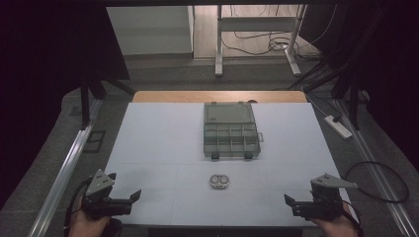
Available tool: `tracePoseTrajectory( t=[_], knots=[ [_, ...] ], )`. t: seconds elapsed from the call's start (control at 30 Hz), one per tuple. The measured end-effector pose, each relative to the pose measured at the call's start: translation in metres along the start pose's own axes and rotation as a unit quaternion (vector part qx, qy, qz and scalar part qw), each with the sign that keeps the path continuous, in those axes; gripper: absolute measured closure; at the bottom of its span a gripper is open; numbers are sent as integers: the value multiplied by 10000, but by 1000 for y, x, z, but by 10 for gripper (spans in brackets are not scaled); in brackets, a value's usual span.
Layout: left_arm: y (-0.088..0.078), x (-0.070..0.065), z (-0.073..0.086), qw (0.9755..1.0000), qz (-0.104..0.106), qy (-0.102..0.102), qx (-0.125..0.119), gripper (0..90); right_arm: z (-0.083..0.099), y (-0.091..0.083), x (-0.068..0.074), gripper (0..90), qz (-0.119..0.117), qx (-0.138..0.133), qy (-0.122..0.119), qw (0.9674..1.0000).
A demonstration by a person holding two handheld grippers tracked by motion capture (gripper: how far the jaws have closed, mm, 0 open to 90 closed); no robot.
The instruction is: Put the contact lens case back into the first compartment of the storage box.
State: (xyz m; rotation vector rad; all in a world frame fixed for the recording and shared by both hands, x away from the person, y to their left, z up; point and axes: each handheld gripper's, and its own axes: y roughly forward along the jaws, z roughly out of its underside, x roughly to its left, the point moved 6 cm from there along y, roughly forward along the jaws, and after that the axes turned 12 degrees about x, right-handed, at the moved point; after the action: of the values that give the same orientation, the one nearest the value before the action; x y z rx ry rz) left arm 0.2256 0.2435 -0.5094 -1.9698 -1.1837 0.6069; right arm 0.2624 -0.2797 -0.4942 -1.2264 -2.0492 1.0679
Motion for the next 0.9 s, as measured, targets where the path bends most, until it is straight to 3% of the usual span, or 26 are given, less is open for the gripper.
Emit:
tracePoseTrajectory(
  t=[0.67,0.9],
  knots=[
    [-1,0,-1,9998,-138,63,-87,2,0,3,4,0,-75,153,-190,9997],
    [0,0,-1,9999,-144,61,-38,3,-3,2,10,0,-329,92,-263,9991]
  ],
)
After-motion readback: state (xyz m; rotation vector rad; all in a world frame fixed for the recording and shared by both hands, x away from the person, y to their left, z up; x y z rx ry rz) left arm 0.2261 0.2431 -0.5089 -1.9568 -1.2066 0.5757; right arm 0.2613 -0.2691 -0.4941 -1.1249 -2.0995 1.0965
